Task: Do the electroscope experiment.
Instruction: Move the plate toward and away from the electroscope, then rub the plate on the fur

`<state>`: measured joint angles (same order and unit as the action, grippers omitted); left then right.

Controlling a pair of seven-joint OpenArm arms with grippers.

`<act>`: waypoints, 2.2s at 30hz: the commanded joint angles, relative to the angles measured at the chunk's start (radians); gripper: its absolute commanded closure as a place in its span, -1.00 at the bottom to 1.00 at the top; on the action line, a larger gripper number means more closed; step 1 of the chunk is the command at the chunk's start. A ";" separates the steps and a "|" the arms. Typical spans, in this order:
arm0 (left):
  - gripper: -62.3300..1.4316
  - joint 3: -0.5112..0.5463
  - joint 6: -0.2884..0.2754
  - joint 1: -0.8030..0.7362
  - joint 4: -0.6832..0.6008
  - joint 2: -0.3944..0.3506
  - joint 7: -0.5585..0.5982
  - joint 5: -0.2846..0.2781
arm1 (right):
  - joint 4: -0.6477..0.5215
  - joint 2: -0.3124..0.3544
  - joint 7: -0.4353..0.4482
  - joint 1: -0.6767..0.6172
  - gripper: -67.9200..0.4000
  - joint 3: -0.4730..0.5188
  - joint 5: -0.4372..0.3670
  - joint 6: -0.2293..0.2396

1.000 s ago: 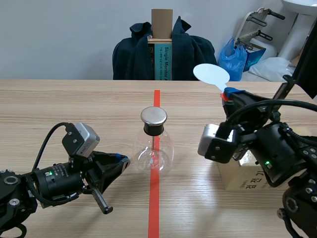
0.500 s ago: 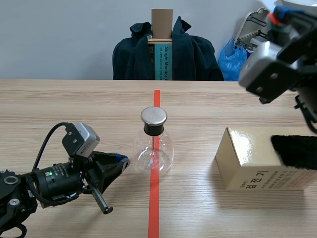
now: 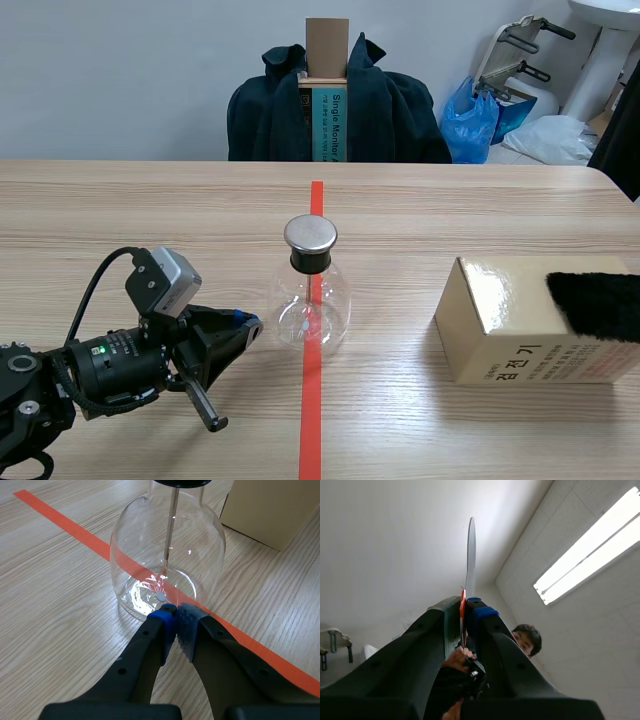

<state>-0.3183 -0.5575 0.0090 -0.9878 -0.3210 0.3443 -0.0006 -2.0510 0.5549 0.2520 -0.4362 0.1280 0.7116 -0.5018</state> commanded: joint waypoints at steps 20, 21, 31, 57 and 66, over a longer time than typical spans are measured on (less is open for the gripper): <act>0.31 0.006 -0.031 -0.009 -0.071 -0.051 -0.001 -0.032 | -0.083 -0.045 -0.007 -0.266 0.97 0.295 -0.076 -0.014; 0.12 0.008 -0.035 -0.020 -0.100 -0.068 -0.002 -0.043 | -0.082 -0.055 -0.007 -0.284 0.97 0.298 -0.071 -0.014; -0.96 0.180 -0.043 -0.285 -0.525 -0.229 -0.005 -0.172 | 0.061 -0.164 0.085 -0.400 0.97 0.311 0.033 -0.018; -1.00 0.455 -0.036 -0.690 -0.873 -0.300 -0.074 -0.238 | 0.706 -0.367 0.478 -0.159 0.97 0.309 0.218 -0.063; -1.00 0.455 -0.033 -0.690 -0.873 -0.299 -0.076 -0.243 | 0.768 -0.432 0.521 -0.111 0.97 0.309 0.330 -0.058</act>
<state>0.1341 -0.5957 -0.6842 -1.8565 -0.6258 0.2577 -0.2295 -1.2732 0.1184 0.7704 -0.5461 0.4244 1.0466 -0.5537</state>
